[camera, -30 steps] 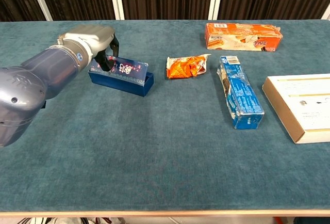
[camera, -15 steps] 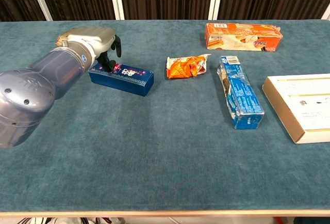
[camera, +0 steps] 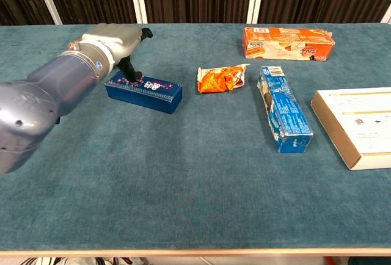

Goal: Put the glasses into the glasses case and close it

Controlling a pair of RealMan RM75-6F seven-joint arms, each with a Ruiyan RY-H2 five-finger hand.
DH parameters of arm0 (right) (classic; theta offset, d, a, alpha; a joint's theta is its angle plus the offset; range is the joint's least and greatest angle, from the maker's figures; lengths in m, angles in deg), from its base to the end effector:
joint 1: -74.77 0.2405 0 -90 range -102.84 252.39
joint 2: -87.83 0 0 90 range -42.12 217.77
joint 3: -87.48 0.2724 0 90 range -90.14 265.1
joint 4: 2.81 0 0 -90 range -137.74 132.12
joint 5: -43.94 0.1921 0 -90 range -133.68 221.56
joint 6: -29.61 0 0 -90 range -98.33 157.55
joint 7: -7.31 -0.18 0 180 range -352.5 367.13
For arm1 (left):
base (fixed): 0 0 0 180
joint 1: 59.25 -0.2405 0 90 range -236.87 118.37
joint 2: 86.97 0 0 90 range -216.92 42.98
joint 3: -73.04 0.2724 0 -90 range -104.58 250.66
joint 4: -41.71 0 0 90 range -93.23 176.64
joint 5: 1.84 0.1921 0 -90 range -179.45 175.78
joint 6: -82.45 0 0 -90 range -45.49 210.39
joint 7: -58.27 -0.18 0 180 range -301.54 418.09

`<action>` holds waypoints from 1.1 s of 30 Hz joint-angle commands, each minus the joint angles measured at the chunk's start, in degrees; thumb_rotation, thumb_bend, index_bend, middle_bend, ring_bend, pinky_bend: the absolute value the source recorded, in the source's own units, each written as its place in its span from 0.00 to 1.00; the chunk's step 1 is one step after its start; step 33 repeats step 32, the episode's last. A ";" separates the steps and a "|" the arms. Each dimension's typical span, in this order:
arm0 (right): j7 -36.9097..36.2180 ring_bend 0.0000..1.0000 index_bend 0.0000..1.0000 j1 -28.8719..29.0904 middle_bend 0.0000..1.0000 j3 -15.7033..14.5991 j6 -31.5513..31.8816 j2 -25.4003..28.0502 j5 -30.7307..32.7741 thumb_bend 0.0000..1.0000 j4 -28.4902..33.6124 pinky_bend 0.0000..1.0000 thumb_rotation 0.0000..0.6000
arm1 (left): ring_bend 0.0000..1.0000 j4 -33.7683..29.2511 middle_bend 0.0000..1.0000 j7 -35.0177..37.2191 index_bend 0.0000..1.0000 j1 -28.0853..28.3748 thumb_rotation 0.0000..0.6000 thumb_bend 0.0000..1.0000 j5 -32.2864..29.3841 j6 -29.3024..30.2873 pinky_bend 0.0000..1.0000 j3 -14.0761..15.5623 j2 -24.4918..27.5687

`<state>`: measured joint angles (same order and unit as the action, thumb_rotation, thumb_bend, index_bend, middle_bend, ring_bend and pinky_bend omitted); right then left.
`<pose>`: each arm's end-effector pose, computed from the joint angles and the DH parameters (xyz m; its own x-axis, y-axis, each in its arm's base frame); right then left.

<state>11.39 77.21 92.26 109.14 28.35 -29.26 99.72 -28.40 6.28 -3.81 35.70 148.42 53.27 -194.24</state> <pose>-0.3369 -0.2026 0.1937 0.3289 -0.0994 0.9391 -0.9120 0.2247 0.3432 -0.1013 0.4355 -0.0556 0.6159 0.1375 0.7757 0.7877 -0.1266 -0.6029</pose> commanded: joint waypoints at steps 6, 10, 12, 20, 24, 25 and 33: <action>0.28 0.08 0.00 -0.05 0.00 0.04 0.43 -0.09 -0.27 0.20 -0.24 0.16 1.00 | 0.00 -17.96 0.03 0.43 0.05 -5.64 1.00 0.36 9.40 4.38 0.00 5.66 14.45; 0.67 0.08 0.00 -0.05 0.00 0.13 0.78 -0.30 -0.39 0.20 -0.42 0.16 1.00 | 0.00 -25.98 0.02 3.09 0.05 -10.09 1.00 0.36 12.62 8.05 0.00 8.25 20.68; 0.79 0.08 0.00 -0.05 0.00 0.11 0.91 -0.40 -0.56 0.20 -0.50 0.16 1.00 | 0.00 -30.76 0.02 4.88 0.05 -12.97 1.00 0.36 13.75 9.90 0.00 9.81 24.79; 1.22 0.08 0.00 0.10 0.00 -0.25 2.30 -0.92 -3.83 0.20 -1.87 0.16 1.00 | 0.00 -44.81 0.01 15.02 0.05 -22.94 1.00 0.36 19.36 12.25 0.00 16.45 40.65; 0.68 0.08 0.00 0.24 0.00 -0.63 4.00 -1.50 -7.73 0.20 -3.87 0.16 1.00 | 0.00 -49.12 0.01 20.77 0.05 -28.44 1.00 0.36 29.29 14.70 0.00 21.99 47.21; 0.46 0.08 0.00 0.20 0.00 -0.72 4.16 -1.62 -8.08 0.20 -4.20 0.16 1.00 | 0.00 -49.23 0.01 21.77 0.05 -29.31 1.00 0.36 31.33 15.27 0.00 22.83 47.95; -0.57 0.08 0.00 0.15 0.00 -0.83 4.32 -1.87 -8.67 0.20 -4.95 0.16 1.00 | 0.00 -47.65 0.01 27.37 0.05 -32.91 1.00 0.36 38.65 17.10 0.00 25.13 49.91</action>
